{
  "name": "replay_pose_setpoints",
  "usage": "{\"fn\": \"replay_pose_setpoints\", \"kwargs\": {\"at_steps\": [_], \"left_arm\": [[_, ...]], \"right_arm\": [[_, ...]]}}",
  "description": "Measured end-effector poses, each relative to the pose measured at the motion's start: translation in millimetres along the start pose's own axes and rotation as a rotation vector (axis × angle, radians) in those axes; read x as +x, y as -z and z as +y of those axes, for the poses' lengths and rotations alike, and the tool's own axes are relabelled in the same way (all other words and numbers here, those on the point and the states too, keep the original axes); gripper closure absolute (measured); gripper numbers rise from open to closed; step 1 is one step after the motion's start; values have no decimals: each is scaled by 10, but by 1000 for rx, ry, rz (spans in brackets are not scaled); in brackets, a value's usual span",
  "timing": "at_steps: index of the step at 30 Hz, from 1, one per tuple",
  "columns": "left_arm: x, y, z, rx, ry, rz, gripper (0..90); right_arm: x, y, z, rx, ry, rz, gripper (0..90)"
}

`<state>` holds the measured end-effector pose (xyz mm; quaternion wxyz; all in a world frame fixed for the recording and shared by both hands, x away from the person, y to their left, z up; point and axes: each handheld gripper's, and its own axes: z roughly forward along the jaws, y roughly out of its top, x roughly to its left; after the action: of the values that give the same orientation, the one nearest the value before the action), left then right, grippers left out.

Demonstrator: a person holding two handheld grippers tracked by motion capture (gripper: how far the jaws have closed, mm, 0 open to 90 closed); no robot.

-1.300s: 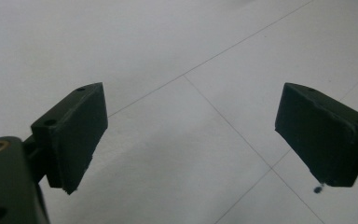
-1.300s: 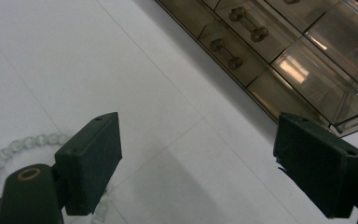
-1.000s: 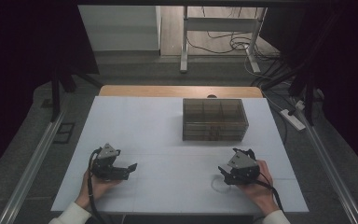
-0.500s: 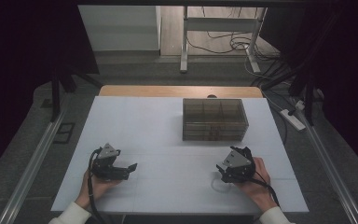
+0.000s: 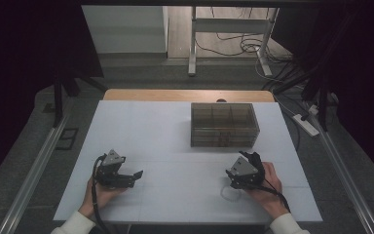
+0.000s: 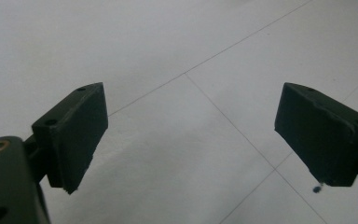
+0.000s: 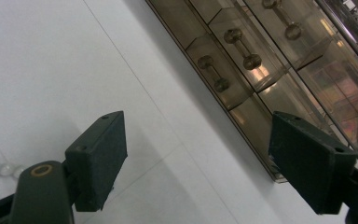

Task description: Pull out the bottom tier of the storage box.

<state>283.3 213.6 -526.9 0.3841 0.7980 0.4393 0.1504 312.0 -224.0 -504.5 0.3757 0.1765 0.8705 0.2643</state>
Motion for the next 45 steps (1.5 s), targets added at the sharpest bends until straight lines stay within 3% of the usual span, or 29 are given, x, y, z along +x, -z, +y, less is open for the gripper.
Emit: {"fn": "replay_pose_setpoints", "kwargs": {"at_steps": [45], "left_arm": [[3, -7, -7, 6, -3, 3, 106]], "right_arm": [[18, -204, 62, 56, 117, -74, 228]]}}
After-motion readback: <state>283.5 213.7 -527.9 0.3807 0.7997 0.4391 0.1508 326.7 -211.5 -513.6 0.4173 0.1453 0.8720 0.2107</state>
